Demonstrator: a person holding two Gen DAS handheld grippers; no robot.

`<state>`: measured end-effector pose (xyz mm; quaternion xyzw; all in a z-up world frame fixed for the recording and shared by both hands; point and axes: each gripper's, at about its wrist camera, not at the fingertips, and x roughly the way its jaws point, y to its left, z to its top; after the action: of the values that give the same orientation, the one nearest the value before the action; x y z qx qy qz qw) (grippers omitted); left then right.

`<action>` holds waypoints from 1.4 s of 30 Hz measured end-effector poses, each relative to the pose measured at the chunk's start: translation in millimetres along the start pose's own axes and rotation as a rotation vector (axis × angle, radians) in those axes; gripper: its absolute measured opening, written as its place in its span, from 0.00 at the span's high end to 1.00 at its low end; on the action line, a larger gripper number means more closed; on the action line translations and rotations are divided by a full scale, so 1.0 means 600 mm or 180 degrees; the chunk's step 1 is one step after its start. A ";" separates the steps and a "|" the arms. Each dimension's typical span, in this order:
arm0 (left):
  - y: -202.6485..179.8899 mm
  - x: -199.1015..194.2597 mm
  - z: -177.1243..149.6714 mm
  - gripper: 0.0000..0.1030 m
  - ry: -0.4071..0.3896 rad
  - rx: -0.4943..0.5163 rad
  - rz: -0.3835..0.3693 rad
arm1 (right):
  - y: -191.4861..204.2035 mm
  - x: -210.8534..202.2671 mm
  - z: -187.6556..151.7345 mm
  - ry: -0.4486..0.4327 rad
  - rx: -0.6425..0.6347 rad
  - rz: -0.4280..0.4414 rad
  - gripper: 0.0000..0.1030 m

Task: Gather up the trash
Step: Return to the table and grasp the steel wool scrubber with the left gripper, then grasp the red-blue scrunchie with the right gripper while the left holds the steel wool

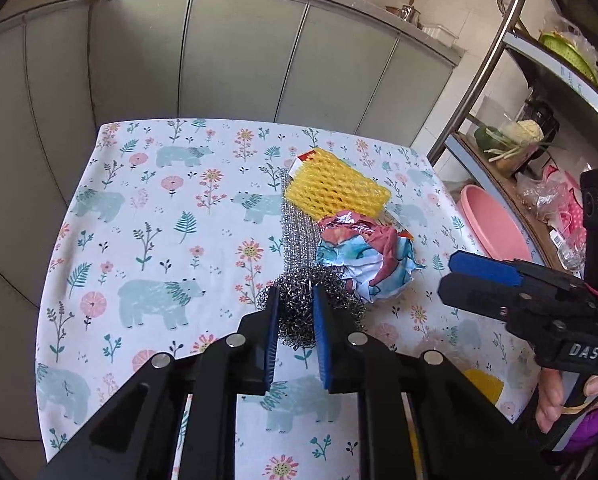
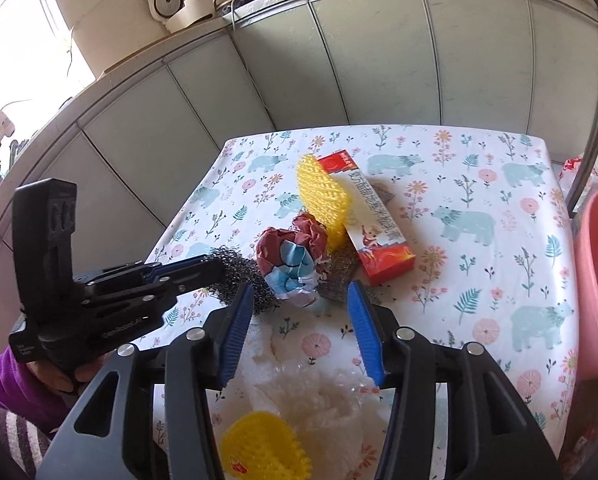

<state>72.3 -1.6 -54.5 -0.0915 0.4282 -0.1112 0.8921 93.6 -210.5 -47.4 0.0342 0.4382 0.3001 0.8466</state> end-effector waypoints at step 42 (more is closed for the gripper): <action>-0.037 -0.075 0.019 0.85 -0.0300 0.0256 -0.0018 | -0.075 -0.092 -0.036 -0.0358 0.0590 -0.0010 0.70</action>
<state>50.9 -9.7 -8.1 -0.0619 0.3806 -0.1265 0.9140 74.5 -281.6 -35.2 0.1285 0.4160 0.2545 0.8635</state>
